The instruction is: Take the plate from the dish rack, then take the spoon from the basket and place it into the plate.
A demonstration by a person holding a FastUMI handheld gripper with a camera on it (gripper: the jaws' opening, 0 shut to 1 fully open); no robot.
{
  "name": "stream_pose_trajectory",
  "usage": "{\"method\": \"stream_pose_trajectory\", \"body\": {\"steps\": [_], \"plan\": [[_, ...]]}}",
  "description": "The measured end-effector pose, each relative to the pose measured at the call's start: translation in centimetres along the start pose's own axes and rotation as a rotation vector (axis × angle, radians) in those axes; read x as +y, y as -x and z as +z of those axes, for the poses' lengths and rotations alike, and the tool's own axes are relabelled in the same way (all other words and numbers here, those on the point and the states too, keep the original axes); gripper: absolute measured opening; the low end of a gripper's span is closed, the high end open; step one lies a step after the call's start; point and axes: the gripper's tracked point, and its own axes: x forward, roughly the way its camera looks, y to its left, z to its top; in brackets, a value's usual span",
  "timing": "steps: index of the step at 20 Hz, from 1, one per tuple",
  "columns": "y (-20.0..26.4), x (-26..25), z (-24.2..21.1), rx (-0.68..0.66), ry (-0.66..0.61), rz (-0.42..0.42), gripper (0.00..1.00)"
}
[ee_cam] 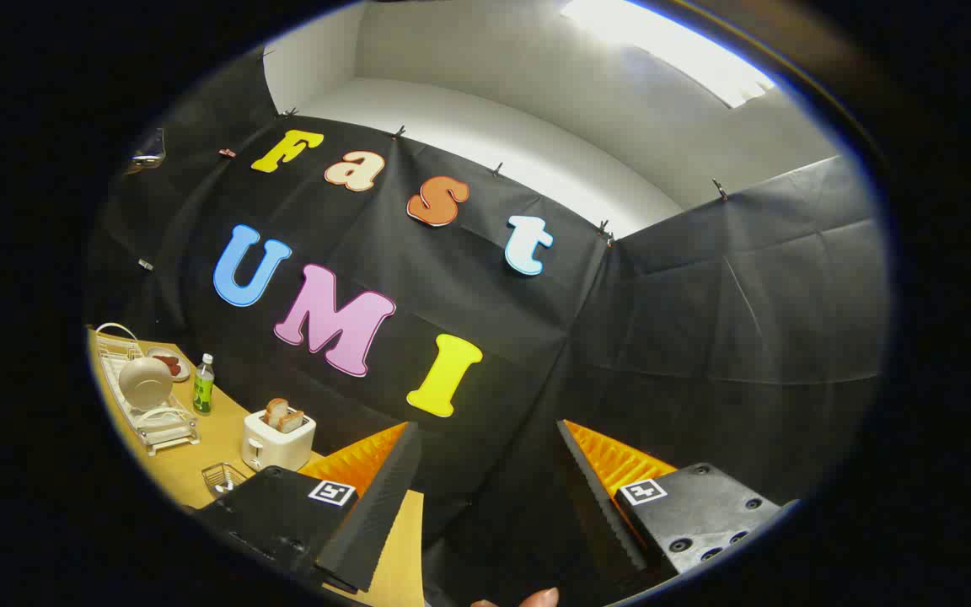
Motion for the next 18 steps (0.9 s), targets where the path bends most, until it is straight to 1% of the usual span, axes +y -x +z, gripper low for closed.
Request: {"method": "stream_pose_trajectory", "body": {"steps": [4,14,18], "plan": [[1.0,-1.5,-1.7,0.012,-0.017,0.002,0.97],[3.4,-2.9,-1.7,0.001,-0.011,-0.023,0.97],[4.4,-2.0,-1.3,0.01,-0.038,-0.006,0.97]]}}
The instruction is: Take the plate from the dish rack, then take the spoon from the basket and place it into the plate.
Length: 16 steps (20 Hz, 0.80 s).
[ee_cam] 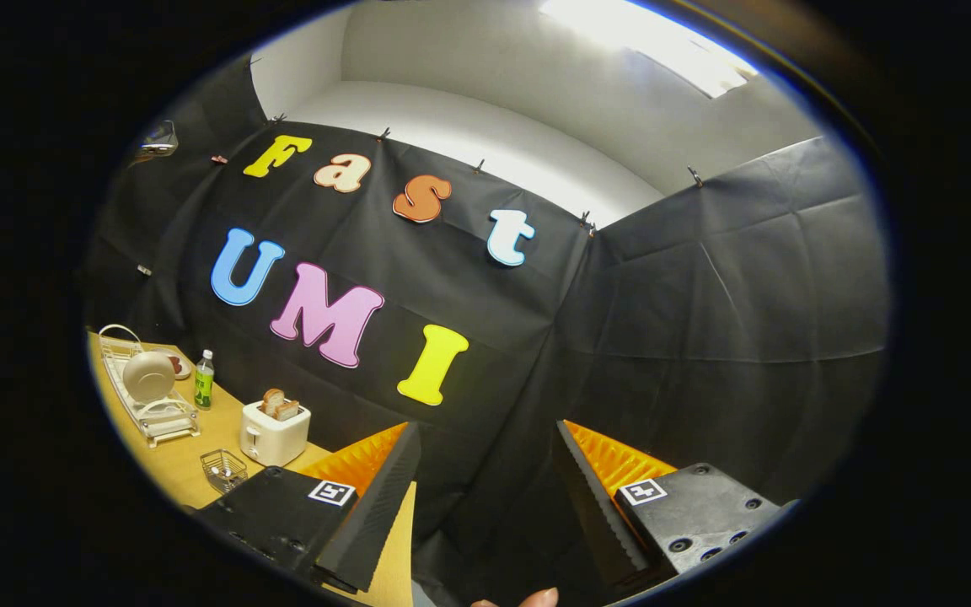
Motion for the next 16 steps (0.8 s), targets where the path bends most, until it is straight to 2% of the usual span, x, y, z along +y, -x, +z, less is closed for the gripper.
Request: {"method": "stream_pose_trajectory", "body": {"steps": [3,8,16], "plan": [[0.2,2.2,0.8,0.008,-0.011,0.032,0.97],[0.3,8.8,4.1,-0.001,-0.021,0.105,0.97],[-0.5,25.6,11.6,-0.017,-0.061,0.244,0.97]]}}
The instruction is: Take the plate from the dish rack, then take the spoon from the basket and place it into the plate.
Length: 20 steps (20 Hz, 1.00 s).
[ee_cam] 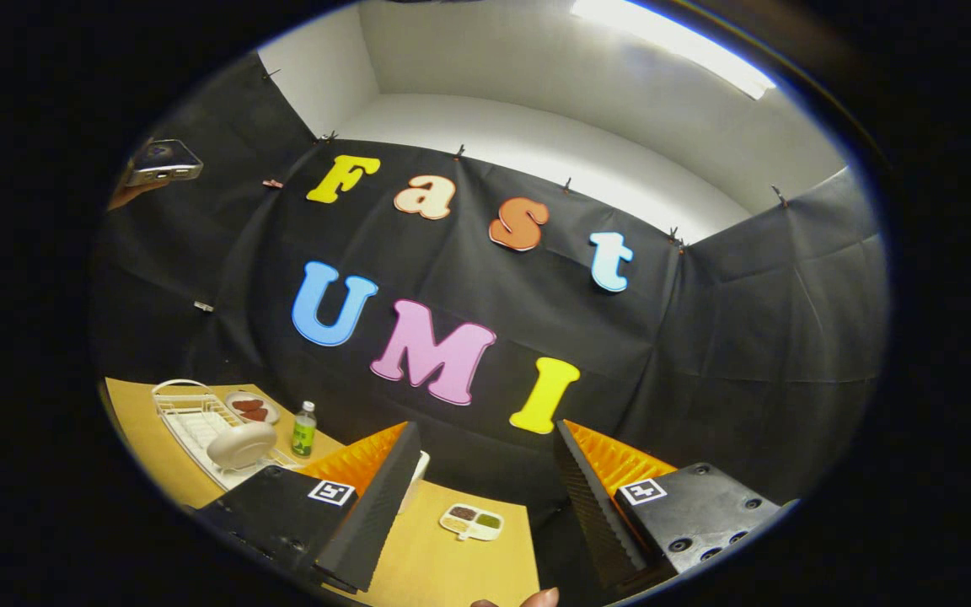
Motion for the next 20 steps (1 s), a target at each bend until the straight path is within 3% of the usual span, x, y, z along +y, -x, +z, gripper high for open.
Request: {"method": "stream_pose_trajectory", "body": {"steps": [6,11,16,20], "plan": [[-4.5,13.8,2.4,0.046,-0.083,0.114,0.97],[-7.8,22.7,0.9,0.17,-0.135,0.199,0.98],[-11.6,29.3,-4.6,0.384,-0.139,0.258,0.98],[-13.4,33.6,-11.8,0.652,-0.203,0.276,0.98]]}}
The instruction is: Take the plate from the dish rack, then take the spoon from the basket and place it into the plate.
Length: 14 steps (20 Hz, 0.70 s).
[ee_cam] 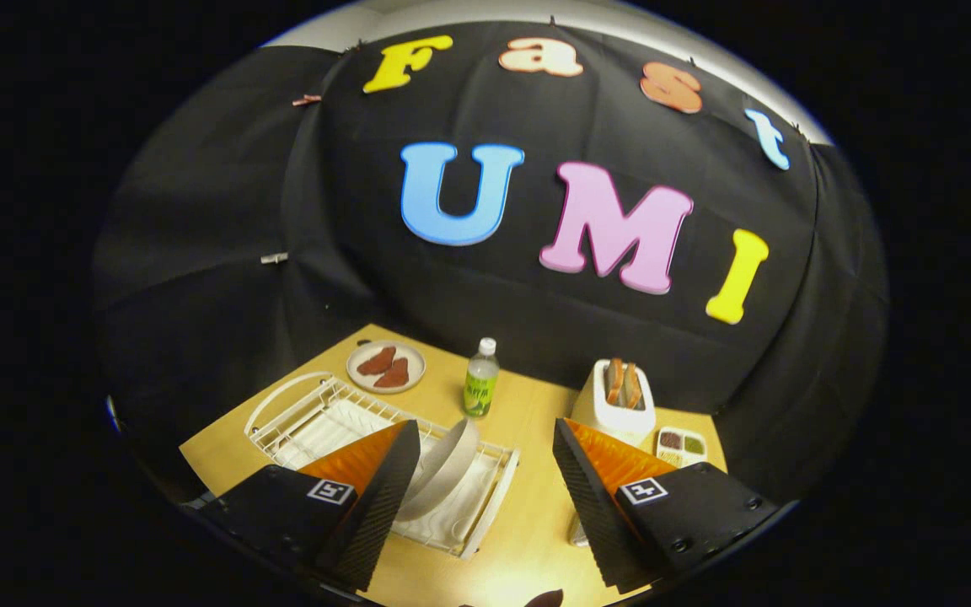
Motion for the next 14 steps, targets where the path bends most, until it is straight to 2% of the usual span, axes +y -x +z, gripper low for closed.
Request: {"method": "stream_pose_trajectory", "body": {"steps": [3,8,10,13,14], "plan": [[-4.9,0.5,-3.4,0.166,-0.087,-0.016,0.98],[-10.3,1.9,-10.0,0.406,-0.139,-0.058,0.94],[-11.5,2.2,-11.4,0.45,-0.148,-0.098,0.81],[-12.0,1.5,-11.6,0.475,-0.122,-0.196,0.41],[-11.7,1.8,-11.2,0.49,-0.107,-0.212,0.39]]}}
